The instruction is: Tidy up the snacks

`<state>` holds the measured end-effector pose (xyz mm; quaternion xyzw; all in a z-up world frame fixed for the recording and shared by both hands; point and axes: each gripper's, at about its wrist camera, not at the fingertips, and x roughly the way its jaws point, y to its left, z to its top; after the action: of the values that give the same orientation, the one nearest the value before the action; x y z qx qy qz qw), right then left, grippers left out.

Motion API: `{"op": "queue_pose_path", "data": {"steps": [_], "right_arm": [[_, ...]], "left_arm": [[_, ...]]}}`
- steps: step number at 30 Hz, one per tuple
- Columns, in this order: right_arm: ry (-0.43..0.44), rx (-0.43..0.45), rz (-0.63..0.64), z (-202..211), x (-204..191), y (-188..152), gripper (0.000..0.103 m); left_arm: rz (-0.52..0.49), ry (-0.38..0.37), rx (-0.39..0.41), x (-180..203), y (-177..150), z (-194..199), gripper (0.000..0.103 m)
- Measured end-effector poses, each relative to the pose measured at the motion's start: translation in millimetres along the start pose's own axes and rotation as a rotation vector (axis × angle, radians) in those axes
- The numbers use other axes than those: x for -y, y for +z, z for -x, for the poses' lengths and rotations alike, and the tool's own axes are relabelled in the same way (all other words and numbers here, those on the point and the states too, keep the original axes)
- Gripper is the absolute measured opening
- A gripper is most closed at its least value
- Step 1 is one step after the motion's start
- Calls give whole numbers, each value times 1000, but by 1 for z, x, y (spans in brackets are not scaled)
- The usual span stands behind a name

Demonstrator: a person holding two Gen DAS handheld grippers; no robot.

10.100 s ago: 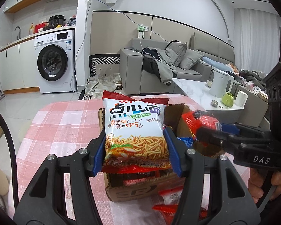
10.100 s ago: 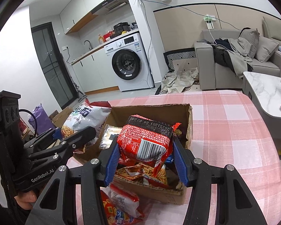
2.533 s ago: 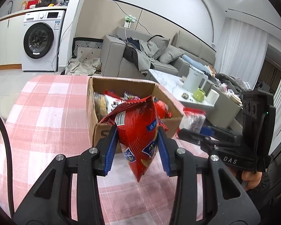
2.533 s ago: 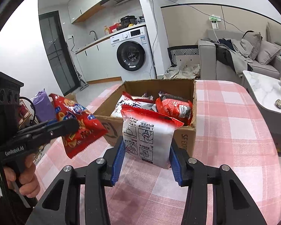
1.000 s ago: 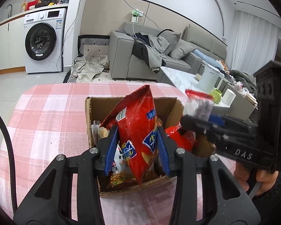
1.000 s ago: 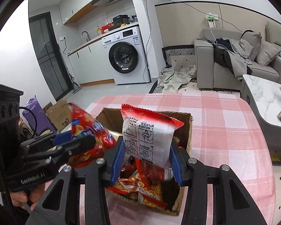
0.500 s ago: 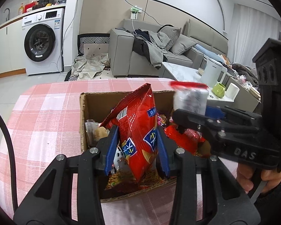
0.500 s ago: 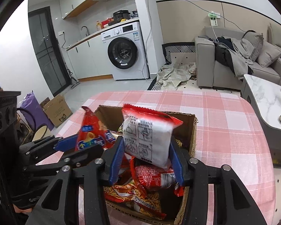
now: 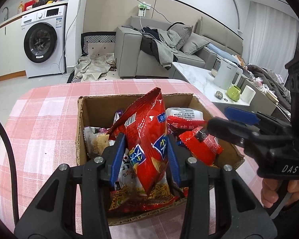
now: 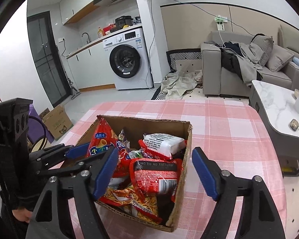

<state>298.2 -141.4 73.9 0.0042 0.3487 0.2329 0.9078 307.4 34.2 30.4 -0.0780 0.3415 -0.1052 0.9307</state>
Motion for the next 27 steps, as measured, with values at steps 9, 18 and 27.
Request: {"op": "queue_pose_path", "data": {"steps": [9,18,27], "right_arm": [[39,13,6,16,1,-12,101],[95,46,57,31,-15,-36,102],[124,84,58,40,-22,-61,102]], "left_arm": [[7,34,22,-8,-5,19,72],[-29,68,117,-2,-24,64,100],[-65,115,188,5,-54,103,102]]}}
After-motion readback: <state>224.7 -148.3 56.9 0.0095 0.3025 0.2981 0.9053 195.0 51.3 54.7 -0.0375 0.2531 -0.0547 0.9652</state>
